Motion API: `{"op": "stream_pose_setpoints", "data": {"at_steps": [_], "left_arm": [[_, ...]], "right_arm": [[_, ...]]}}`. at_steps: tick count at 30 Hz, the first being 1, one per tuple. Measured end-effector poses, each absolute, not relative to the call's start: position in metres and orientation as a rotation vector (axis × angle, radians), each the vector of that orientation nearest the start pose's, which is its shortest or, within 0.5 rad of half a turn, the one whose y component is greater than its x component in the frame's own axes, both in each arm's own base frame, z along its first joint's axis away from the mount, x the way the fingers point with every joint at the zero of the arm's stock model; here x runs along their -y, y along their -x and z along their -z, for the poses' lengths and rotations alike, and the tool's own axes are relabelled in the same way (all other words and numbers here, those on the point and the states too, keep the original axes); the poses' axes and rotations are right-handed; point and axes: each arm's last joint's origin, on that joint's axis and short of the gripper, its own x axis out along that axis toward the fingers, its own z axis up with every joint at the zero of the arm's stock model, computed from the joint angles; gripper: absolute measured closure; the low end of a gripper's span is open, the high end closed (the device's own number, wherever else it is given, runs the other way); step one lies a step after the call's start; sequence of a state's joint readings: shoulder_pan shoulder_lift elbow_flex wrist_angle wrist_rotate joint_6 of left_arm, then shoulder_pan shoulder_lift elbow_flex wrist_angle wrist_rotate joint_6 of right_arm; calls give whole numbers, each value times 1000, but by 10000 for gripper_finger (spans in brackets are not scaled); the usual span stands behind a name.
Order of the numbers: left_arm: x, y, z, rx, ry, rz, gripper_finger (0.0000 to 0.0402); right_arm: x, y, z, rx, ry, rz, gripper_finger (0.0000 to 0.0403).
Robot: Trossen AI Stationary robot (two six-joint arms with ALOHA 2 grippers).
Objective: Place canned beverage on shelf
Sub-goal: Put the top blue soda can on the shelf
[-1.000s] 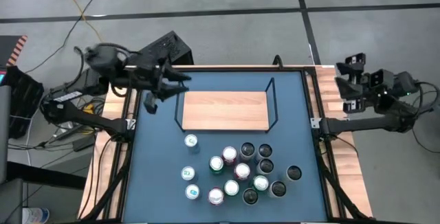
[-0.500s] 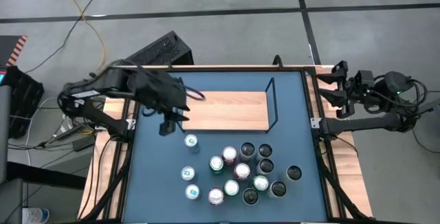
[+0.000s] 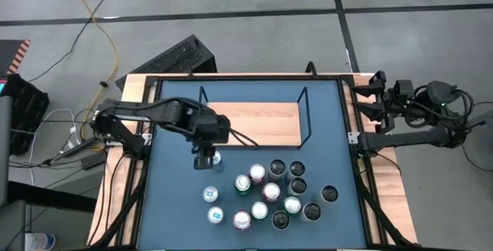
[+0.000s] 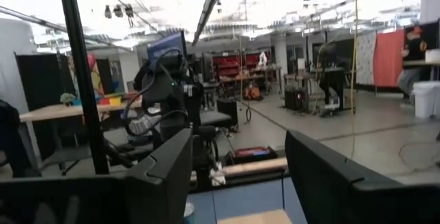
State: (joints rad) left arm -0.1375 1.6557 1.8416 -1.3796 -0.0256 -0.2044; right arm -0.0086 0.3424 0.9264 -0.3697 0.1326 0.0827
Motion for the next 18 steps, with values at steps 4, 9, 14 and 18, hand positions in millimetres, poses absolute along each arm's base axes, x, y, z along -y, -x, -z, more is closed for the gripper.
{"op": "stream_pose_setpoints", "data": {"at_steps": [4, 9, 14, 18], "left_arm": [[42, -304, -380, -1204, 186, -96, 253], [38, -304, -380, -1177, 281, -285, 253], [37, -304, -380, -1132, 404, -425, 253], [35, -304, -380, -1068, 494, -566, 253]], "right_arm": [[4, -38, -394, 180, -99, 133, 179], [4, -38, -393, 173, -118, 132, 179], [4, -38, -393, 175, -147, 129, 179], [4, -38, -393, 176, -190, 125, 179]]}}
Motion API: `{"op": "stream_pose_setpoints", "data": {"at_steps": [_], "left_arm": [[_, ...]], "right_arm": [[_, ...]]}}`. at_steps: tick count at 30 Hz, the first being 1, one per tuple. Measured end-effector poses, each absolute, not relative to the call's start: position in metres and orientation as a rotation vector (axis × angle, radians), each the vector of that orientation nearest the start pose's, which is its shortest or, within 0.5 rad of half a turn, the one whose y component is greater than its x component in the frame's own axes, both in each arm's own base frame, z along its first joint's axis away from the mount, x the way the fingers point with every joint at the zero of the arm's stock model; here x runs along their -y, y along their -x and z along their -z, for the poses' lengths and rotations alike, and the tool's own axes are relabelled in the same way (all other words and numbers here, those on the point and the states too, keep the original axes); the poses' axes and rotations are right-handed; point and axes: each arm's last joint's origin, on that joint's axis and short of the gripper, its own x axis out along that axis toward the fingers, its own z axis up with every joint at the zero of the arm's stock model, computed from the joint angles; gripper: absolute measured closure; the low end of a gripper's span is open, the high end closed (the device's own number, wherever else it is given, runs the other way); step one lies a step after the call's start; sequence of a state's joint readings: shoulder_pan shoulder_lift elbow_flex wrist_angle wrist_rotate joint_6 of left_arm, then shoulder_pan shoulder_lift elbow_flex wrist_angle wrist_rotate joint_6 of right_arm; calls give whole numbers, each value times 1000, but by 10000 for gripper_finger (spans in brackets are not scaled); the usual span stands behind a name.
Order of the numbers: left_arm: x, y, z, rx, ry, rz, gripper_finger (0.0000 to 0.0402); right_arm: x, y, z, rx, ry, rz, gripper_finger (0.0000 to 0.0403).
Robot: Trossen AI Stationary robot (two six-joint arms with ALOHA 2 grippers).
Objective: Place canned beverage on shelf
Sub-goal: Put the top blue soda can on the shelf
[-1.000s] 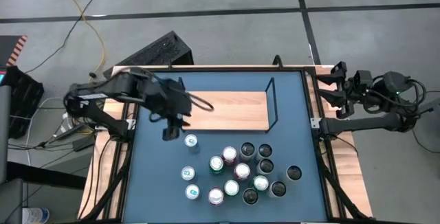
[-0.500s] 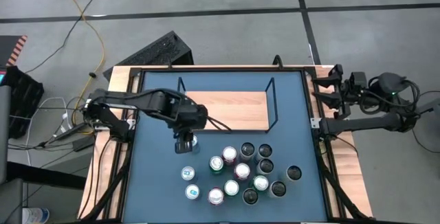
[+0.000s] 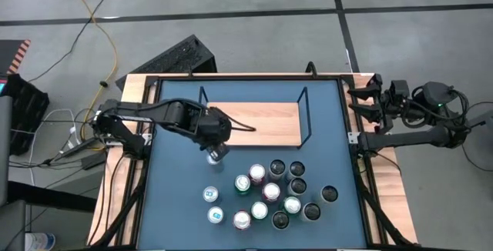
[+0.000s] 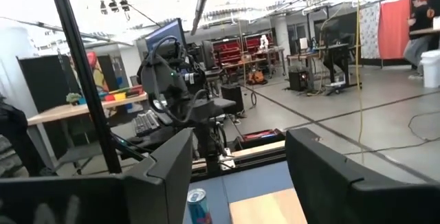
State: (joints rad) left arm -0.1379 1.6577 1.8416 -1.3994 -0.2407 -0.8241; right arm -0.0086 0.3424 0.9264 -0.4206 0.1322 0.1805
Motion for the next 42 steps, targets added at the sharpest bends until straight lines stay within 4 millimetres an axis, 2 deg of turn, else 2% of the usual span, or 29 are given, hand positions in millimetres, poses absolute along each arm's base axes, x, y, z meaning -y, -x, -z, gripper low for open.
{"op": "stream_pose_setpoints", "data": {"at_steps": [5, 10, 14, 19, 26, 32, 42], "left_arm": [[35, -308, -378, -999, 628, -690, 253], [43, -315, -370, -1063, 727, -660, 253], [54, -320, -360, -1110, 709, -647, 247], [63, -325, -350, -1192, 718, -622, 211], [64, -329, -343, -1182, 766, -707, 172], [69, -330, -341, -1170, 776, -737, 159], [76, -343, -312, -1279, 674, -801, 156]], "right_arm": [[4, -38, -391, 157, -187, 127, 179], [4, -38, -390, 142, -184, 139, 179], [5, -38, -389, 141, -184, 155, 179], [5, -38, -388, 122, -182, 158, 179], [5, -39, -384, 80, -180, 162, 154], [5, -39, -383, 78, -180, 162, 142], [5, -39, -383, 71, -179, 162, 142]]}}
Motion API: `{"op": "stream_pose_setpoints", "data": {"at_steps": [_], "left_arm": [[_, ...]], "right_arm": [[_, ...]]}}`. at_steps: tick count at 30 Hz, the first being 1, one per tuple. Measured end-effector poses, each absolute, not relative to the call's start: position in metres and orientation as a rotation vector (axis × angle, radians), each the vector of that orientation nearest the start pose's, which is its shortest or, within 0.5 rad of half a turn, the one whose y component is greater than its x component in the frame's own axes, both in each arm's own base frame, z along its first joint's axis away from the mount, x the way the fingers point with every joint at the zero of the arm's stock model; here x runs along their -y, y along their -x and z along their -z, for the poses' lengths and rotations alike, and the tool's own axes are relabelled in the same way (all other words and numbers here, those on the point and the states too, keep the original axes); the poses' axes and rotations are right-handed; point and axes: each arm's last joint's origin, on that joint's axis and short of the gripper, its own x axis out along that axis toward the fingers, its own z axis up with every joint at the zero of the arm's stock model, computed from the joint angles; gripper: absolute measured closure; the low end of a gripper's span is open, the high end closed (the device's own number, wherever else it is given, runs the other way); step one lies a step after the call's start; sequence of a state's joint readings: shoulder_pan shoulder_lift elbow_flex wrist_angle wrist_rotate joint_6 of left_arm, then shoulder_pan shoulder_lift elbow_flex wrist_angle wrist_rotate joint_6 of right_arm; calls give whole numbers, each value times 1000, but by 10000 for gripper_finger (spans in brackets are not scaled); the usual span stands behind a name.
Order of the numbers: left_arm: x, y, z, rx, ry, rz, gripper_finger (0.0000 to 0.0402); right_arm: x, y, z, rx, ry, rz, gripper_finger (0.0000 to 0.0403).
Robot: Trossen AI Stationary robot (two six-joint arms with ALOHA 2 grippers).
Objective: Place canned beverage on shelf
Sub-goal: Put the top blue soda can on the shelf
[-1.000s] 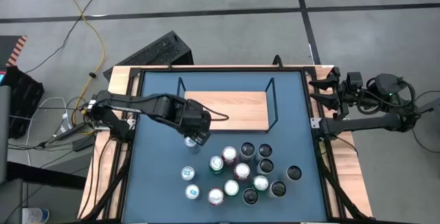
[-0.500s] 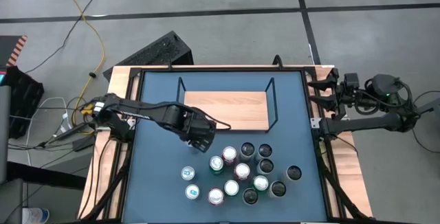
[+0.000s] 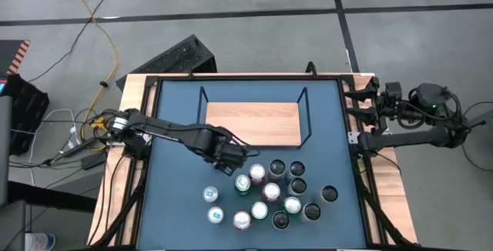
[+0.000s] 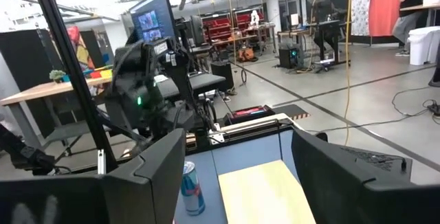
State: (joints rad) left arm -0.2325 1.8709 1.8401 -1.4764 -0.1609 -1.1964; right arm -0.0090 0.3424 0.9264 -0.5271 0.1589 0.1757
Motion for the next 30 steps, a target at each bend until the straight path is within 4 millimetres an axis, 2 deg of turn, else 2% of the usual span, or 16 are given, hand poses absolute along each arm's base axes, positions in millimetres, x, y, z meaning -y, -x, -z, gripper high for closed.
{"op": "stream_pose_setpoints", "data": {"at_steps": [8, 21, 26, 30], "left_arm": [[76, -347, -300, -1348, 647, -818, 156], [59, -349, -300, -1382, 605, -792, 156], [58, -350, -300, -1390, 614, -770, 156], [59, -350, -288, -1425, 632, -764, 156]], "right_arm": [[5, -39, -380, 46, -178, 165, 142], [5, -39, -378, 21, -176, 167, 142], [5, -39, -378, 22, -176, 167, 142], [5, -39, -378, 21, -175, 167, 142]]}}
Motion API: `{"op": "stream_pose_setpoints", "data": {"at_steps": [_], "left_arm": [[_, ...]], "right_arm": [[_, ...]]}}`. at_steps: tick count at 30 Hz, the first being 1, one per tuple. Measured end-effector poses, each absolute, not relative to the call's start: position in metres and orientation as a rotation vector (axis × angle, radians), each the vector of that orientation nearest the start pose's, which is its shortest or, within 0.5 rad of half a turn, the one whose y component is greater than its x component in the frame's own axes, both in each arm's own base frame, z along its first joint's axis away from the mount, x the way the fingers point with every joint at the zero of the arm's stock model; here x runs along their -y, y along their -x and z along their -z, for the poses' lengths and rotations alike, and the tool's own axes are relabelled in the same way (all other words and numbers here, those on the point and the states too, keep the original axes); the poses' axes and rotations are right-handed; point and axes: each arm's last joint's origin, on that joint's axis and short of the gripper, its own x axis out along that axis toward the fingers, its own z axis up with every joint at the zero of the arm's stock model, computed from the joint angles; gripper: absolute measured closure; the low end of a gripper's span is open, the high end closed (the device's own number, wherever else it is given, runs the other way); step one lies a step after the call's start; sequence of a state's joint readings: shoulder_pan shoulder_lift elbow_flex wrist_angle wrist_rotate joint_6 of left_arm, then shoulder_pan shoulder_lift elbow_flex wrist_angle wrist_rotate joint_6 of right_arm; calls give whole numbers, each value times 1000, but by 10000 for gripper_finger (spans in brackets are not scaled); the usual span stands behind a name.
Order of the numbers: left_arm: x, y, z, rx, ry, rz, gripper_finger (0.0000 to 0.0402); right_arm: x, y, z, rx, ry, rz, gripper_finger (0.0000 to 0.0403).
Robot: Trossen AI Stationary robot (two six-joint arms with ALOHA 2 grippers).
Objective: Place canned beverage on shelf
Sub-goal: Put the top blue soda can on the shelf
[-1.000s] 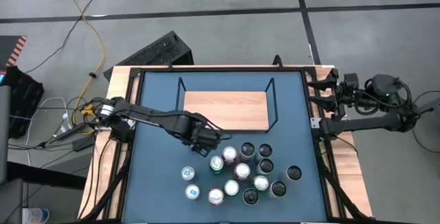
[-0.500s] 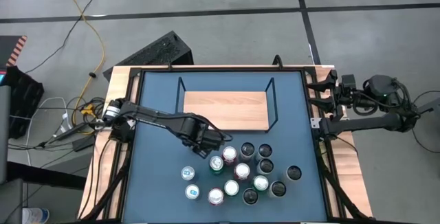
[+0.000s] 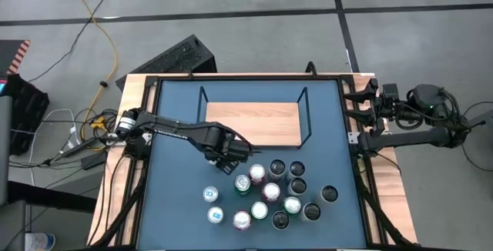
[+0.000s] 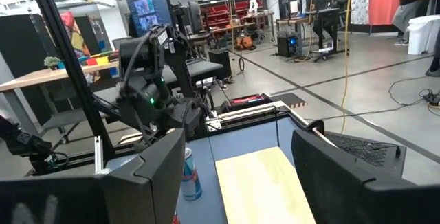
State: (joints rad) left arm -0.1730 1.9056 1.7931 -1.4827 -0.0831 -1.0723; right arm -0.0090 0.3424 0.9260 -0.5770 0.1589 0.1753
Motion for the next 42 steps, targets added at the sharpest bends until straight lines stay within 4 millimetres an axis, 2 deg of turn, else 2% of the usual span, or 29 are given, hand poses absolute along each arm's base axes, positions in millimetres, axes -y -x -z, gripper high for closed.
{"op": "stream_pose_setpoints", "data": {"at_steps": [3, 8, 19, 27, 32, 42], "left_arm": [[61, -347, -281, -1461, 621, -744, 156], [63, -352, -276, -1421, 626, -728, 156], [62, -351, -277, -1430, 594, -720, 156], [58, -342, -287, -1468, 533, -762, 156], [60, -345, -287, -1463, 617, -736, 156], [65, -344, -287, -1428, 759, -845, 156]], "right_arm": [[5, -39, -378, 22, -175, 166, 142], [5, -39, -378, 22, -175, 166, 142], [5, -39, -378, 21, -172, 167, 142], [5, -39, -378, 20, -151, 169, 142], [5, -39, -378, 20, -150, 172, 142], [5, -39, -378, 20, -150, 173, 142]]}}
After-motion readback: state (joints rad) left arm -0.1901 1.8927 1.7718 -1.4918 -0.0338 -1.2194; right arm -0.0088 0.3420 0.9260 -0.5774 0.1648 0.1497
